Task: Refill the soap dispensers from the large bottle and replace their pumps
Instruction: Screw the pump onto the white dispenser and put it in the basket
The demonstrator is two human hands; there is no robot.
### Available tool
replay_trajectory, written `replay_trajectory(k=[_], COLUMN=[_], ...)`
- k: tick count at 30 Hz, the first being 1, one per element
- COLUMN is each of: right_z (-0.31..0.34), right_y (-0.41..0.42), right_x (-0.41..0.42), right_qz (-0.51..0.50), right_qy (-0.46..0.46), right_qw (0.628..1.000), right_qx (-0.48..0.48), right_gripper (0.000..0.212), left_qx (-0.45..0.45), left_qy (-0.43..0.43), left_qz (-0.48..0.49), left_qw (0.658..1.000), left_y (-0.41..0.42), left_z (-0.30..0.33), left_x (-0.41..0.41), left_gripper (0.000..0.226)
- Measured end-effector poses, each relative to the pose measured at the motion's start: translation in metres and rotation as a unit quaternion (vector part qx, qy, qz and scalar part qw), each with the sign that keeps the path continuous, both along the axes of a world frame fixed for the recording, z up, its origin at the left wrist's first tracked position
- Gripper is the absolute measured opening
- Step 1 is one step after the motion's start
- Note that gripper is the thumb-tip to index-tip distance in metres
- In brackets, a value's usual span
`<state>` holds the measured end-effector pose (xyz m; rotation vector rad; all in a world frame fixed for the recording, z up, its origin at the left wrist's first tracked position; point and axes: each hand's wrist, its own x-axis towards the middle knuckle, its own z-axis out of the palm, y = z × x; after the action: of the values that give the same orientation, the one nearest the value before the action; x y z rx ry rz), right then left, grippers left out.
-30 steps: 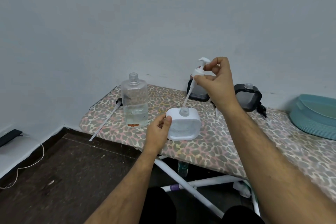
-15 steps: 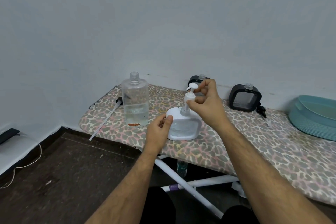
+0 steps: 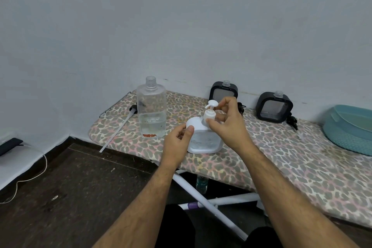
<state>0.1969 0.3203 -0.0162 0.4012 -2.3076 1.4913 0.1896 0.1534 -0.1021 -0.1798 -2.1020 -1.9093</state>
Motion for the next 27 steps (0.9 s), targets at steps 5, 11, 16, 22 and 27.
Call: replay_trajectory(k=[5,11,16,22,27], right_z=[-0.004,-0.009,-0.009,0.001,0.013], right_y=[0.0,-0.002,-0.002,0.008,0.017], right_x=[-0.001,-0.004,-0.005,-0.007,-0.011], right_qz=[-0.001,-0.007,-0.006,0.063,0.117], right_qy=[0.001,-0.002,-0.013,-0.092,-0.119], right_qw=[1.0,1.0,1.0,0.994,0.986], right_qx=[0.011,0.02,0.022,-0.004,0.01], right_gripper=[0.052,0.051,0.053,0.081,0.084], left_qx=[-0.001,0.004,-0.001,-0.001,0.0], left_qy=[-0.008,-0.004,-0.01,-0.008,-0.005], left_qz=[0.0,-0.003,-0.001,-0.002,-0.001], left_qw=[1.0,1.0,1.0,1.0,1.0], left_y=[-0.001,-0.001,-0.001,-0.001,-0.001], left_z=[-0.002,0.0,-0.002,-0.001,0.002], left_x=[-0.002,-0.001,-0.003,0.0,0.001], left_gripper=[0.042,0.055,0.054,0.047,0.051])
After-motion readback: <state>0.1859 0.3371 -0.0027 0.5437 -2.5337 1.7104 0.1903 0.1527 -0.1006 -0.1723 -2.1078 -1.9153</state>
